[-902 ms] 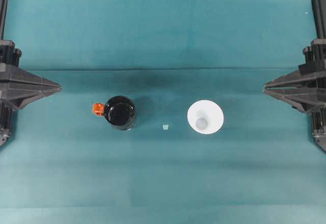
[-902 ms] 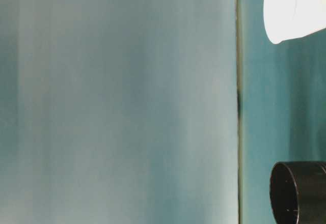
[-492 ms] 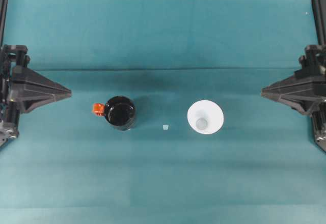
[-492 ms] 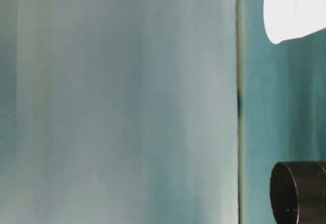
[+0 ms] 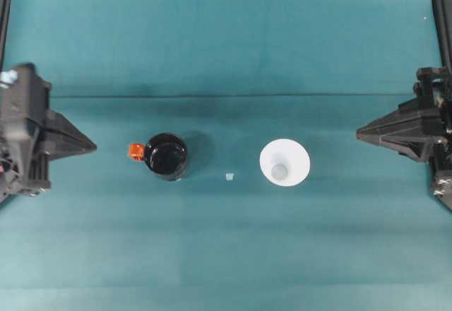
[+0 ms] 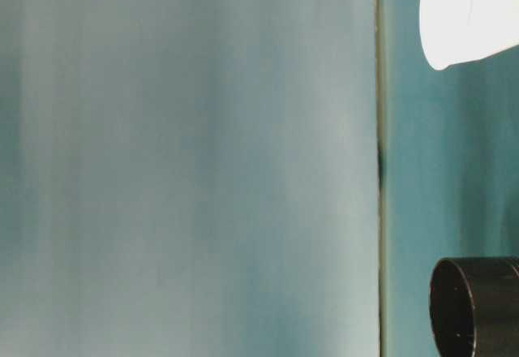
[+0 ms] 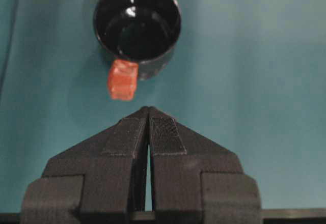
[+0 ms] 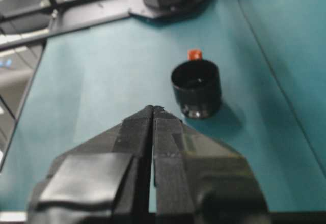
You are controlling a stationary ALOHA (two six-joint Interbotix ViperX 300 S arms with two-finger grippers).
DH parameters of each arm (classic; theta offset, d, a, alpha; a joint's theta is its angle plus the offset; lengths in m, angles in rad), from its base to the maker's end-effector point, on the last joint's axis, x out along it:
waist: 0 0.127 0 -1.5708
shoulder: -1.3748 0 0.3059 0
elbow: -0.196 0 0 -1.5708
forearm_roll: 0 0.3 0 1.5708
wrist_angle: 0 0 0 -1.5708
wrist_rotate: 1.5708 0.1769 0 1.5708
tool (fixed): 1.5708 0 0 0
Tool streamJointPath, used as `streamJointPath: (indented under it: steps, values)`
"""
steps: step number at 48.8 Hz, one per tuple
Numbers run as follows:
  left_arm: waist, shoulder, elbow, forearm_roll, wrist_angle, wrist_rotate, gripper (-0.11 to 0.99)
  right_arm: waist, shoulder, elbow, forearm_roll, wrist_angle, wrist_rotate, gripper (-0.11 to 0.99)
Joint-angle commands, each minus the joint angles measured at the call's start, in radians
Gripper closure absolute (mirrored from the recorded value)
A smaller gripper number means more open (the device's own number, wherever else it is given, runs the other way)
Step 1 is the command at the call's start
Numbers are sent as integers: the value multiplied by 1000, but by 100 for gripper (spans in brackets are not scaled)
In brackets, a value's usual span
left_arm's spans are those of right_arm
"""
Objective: Put the paper cup into the moved red handle cup holder.
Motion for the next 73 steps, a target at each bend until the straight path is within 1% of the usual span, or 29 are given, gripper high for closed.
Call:
streamJointPath:
  steps: [1,8,9,10,13,15,16,17,19,26,36,38,41,44,46,49,51,54,57,59,60,61,62,63,67,70,71,72,73]
  values:
    - [0,29,-34,3,0,9,86,-9,9,-26,3,8,11,98]
    - [0,87,-52,3,0,11,86,-17,18,-26,3,44,11,98]
    - [0,95,-57,6,2,11,86,-17,20,-26,3,49,11,98]
    - [0,104,-60,3,2,11,86,-18,21,-26,3,54,11,98]
    - [0,127,-71,3,2,5,86,-23,26,-26,2,71,11,98]
    - [5,149,-81,3,5,11,85,-25,29,-26,2,77,11,98]
    - [6,156,-84,6,6,11,85,-26,29,-26,3,81,11,98]
    - [8,166,-89,3,8,11,86,-28,29,-26,2,84,11,98]
    - [8,179,-94,3,12,12,86,-29,29,-26,3,89,11,98]
    - [11,221,-100,3,28,12,85,-32,29,-26,3,101,12,98]
    - [17,238,-100,3,28,8,84,-32,29,-25,3,135,11,98]
    - [18,242,-97,3,28,9,78,-31,29,-25,3,143,11,98]
    - [20,255,-89,3,26,12,63,-31,29,-26,3,149,11,98]
    - [20,275,-87,3,21,15,45,-31,29,-26,3,153,12,98]
    - [20,290,-84,3,20,18,30,-31,29,-26,3,155,12,98]
    - [21,325,-87,3,20,23,11,-31,29,-25,2,155,12,98]
    - [21,350,-92,3,18,35,1,-31,29,-25,3,155,12,98]
    - [23,385,-103,3,12,58,-9,-32,29,-25,3,155,12,98]
    - [25,423,-117,3,2,89,-9,-31,29,-25,3,160,12,98]
    - [34,454,-132,3,-6,110,-9,-31,29,-23,3,164,12,98]
    - [37,468,-137,6,-9,121,-9,-31,29,-23,3,167,12,98]
    - [40,480,-144,3,-11,127,-9,-31,29,-23,3,170,12,98]
    - [43,492,-150,6,-12,135,-9,-31,29,-25,3,173,12,98]
    - [46,505,-160,3,-12,141,-9,-31,29,-25,3,178,12,98]
    - [57,549,-190,3,-12,166,-9,-32,29,-25,3,186,12,98]
    - [61,575,-209,3,-12,183,-9,-31,28,-25,3,187,12,98]
    - [61,584,-213,6,-12,187,-9,-31,28,-25,3,187,12,98]
    - [63,592,-221,3,-14,192,-9,-31,28,-25,3,187,12,98]
    - [61,600,-225,3,-14,195,-9,-32,29,-25,3,187,12,98]
